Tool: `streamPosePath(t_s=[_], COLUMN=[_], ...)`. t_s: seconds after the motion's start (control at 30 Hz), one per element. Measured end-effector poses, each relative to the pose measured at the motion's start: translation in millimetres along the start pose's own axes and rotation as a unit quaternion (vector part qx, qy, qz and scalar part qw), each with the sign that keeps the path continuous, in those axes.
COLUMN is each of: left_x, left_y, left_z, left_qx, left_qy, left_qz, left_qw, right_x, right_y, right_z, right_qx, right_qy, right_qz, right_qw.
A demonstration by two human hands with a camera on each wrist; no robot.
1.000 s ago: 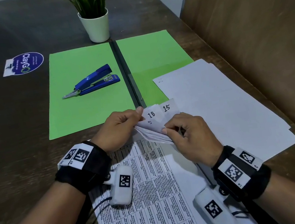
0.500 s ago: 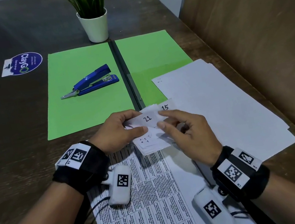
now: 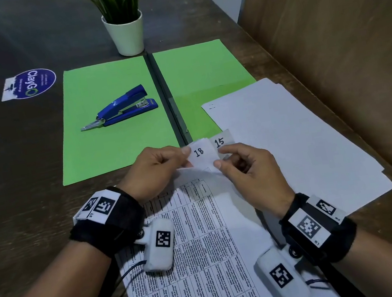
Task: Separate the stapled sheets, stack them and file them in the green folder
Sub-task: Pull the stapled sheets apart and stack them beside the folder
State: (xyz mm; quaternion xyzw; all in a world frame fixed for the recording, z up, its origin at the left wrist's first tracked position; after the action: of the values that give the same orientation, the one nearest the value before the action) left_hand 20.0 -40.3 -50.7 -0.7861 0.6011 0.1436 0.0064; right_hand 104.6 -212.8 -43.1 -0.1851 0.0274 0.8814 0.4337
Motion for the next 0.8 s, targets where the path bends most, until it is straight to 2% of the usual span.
streamPosePath(t_s=[0.2,0.43,0.8], left_x=[-3.9,-3.3,-1.9], left_y=[-3.3,-2.3,-1.4], left_z=[3.9,2.5,2.7], left_qx=[0.038,0.029,0.027], left_qy=[-0.013,-0.004,-0.005], left_qz=[-0.001,-0.005,0.007], left_qw=[0.999,1.0,1.0], right_x=[2.2,-2.1,0.3], right_y=[-1.5,0.0,-0.3], right_z=[-11.9,2.5,0.3], right_qx=[0.033,-0.01,-0.006], right_qy=[0.007,0.05,0.096], right_qz=[0.008,-0.002,0.017], right_qw=[0.999,0.999,0.995])
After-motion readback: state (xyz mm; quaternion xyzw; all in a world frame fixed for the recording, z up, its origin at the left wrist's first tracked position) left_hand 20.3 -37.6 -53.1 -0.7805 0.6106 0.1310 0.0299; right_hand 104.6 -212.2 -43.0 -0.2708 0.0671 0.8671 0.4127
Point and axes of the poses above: each hand's wrist, its own y-axis away from the middle knuckle, its own x-axis out of the palm, z = x × y, the point moved 9 cm from there along -y, towards the middle knuckle, and after that the axes turned 3 degrees about z, right-handed, at the moved point
